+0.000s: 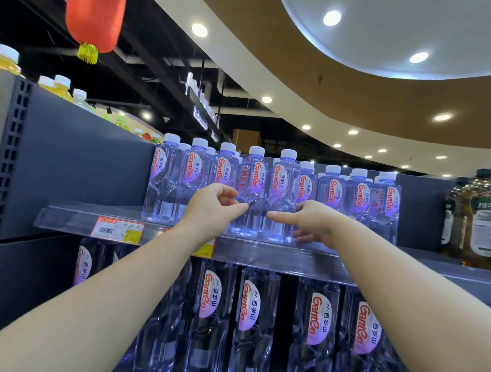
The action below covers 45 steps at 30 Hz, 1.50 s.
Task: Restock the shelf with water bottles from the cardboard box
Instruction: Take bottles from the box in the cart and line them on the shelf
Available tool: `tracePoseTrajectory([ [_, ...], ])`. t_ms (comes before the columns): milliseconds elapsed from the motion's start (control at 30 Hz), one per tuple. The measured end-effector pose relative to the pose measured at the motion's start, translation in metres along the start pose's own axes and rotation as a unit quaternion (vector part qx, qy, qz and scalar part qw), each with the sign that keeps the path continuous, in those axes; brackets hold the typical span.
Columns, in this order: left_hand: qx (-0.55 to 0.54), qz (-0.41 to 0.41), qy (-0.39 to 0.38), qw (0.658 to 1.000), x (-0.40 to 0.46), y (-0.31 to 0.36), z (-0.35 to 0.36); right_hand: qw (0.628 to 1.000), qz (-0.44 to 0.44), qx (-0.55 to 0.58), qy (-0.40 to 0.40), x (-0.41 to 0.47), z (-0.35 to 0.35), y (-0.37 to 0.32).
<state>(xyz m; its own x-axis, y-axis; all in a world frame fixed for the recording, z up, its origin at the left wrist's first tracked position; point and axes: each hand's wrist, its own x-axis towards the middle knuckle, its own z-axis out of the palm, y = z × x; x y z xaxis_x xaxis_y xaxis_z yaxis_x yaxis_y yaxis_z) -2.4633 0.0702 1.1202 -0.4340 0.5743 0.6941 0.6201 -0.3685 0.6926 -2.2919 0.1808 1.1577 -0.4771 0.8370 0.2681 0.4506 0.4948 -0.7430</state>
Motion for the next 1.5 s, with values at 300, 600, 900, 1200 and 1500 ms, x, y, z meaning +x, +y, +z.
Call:
tracePoseTrajectory([
  [300,0.006,-0.004,-0.004,1.0,-0.001,-0.003,-0.002,1.0,-0.012,0.0,0.007,0.004,-0.001,0.003],
  [600,0.009,-0.016,-0.018,1.0,-0.004,0.0,-0.001,0.998,-0.029,-0.037,0.036,-0.004,0.005,0.001],
  [900,0.046,-0.019,-0.055,0.997,0.001,-0.004,0.005,0.967,-0.036,-0.214,0.136,-0.017,0.013,0.0],
  [1200,0.294,0.077,-0.047,0.951,-0.034,0.022,0.039,0.916,-0.12,-0.281,0.259,-0.071,0.023,0.032],
  [1500,0.406,0.216,-0.155,0.874,-0.16,0.099,0.163,0.896,-0.026,-0.372,0.24,-0.216,-0.078,0.145],
])
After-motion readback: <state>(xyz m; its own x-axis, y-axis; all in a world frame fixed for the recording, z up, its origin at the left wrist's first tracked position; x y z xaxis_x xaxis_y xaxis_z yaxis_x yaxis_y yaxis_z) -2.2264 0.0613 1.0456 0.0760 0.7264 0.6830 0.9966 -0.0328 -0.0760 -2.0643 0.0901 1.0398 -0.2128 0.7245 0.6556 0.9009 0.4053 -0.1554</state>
